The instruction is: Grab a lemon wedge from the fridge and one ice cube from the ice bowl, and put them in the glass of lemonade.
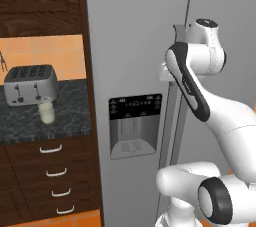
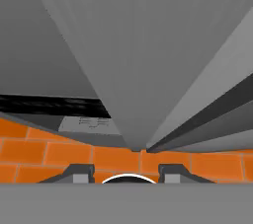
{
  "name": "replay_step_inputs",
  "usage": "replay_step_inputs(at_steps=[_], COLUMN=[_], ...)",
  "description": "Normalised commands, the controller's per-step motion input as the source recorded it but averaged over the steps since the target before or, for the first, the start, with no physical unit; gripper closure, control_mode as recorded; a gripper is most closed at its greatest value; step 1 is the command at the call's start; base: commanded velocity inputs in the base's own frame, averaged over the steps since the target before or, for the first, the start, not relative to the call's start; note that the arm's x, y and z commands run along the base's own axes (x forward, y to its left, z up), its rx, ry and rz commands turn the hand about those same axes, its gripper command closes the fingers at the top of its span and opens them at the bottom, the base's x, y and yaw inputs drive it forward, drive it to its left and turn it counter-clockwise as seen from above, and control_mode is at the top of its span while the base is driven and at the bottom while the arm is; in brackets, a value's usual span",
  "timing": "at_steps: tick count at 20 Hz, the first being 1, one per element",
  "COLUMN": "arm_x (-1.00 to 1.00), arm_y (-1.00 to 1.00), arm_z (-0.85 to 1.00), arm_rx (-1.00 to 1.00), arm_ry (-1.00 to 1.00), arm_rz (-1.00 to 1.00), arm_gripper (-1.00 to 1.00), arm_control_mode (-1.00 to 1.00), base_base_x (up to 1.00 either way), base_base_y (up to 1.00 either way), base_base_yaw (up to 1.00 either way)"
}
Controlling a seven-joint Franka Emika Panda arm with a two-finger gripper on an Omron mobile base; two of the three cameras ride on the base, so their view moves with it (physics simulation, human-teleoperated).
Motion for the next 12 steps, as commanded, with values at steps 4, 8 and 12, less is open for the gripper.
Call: replay_step_inputs(at_steps=[4,8,12], arm_x=[-0.49,-0.8,-0.71], arm_y=[-0.05,-0.09,-0.11], arm_z=[0.0,0.0,-0.09], arm_rx=[0.04,0.04,0.04], arm_ry=[0.0,0.0,0.0], arm_rz=[0.0,0.0,0.0], arm_gripper=[-1.0,-1.0,-1.0], arm_control_mode=[-1.0,-1.0,-1.0], base_base_x=[0.0,0.0,0.0], base_base_y=[0.0,0.0,0.0], base_base_yaw=[0.0,0.0,0.0])
